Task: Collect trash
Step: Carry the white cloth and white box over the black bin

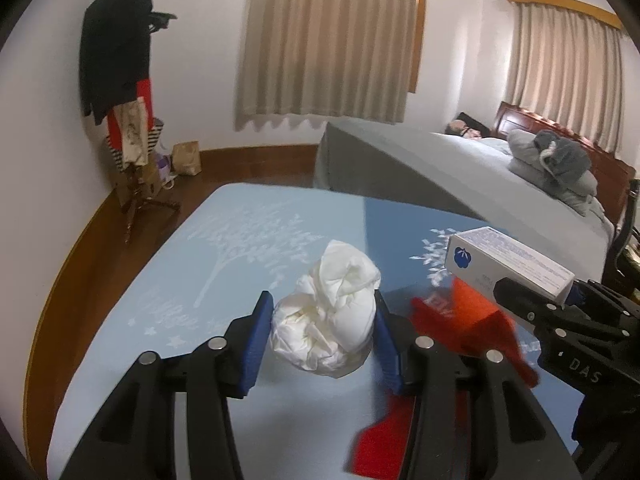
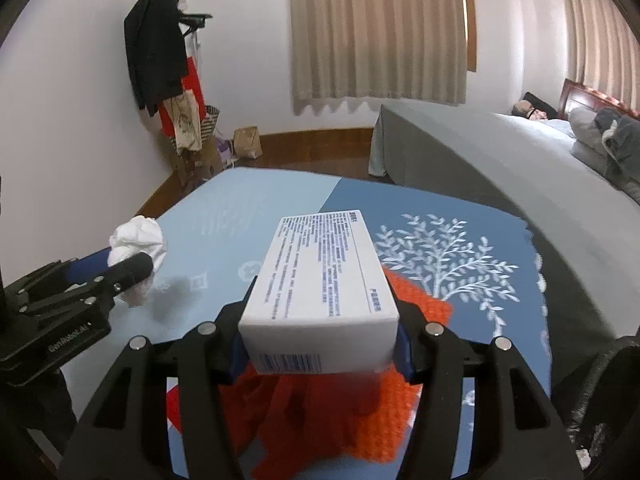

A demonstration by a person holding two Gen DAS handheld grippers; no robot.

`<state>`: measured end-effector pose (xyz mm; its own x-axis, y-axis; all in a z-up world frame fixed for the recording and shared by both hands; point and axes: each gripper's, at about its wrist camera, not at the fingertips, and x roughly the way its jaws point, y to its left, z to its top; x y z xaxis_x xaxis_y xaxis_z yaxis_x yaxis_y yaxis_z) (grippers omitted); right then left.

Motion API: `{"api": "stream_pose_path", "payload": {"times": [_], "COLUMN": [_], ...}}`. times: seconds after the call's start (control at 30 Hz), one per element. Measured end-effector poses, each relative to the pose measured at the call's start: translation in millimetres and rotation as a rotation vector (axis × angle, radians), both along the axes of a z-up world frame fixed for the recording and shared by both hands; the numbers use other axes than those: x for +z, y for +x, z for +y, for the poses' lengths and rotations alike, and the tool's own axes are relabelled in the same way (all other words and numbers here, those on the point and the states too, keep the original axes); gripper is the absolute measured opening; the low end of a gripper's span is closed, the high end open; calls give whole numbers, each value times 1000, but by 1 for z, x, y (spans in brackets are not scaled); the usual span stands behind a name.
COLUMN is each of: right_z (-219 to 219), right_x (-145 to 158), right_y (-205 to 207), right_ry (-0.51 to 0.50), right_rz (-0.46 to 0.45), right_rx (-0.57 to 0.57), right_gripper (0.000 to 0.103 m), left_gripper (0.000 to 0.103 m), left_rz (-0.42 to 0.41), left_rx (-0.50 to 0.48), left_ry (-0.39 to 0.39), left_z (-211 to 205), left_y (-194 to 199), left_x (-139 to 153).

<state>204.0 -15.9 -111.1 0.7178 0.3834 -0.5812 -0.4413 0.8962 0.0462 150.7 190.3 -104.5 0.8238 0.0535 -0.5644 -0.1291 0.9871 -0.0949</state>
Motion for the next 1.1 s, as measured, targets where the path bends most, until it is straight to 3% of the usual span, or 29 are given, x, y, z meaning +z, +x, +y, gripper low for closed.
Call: {"api": "stream_pose_path", "payload": {"times": [0.43,1.1], "right_z": [-69,-183], "right_x": [33,50], "right_y": [-33,-84], "right_ry": [58,62], "right_rz": [-51,-102], "right_rx": [-101,-305], "right_gripper": [54,54], "left_gripper": [48,48], "left_rz": [-53,-98], "left_rx": [-125,-338], "left_ry": [-11,-20], "left_z": [-55,-161], "left_y": [-2,-15], "left_x": [26,51]}}
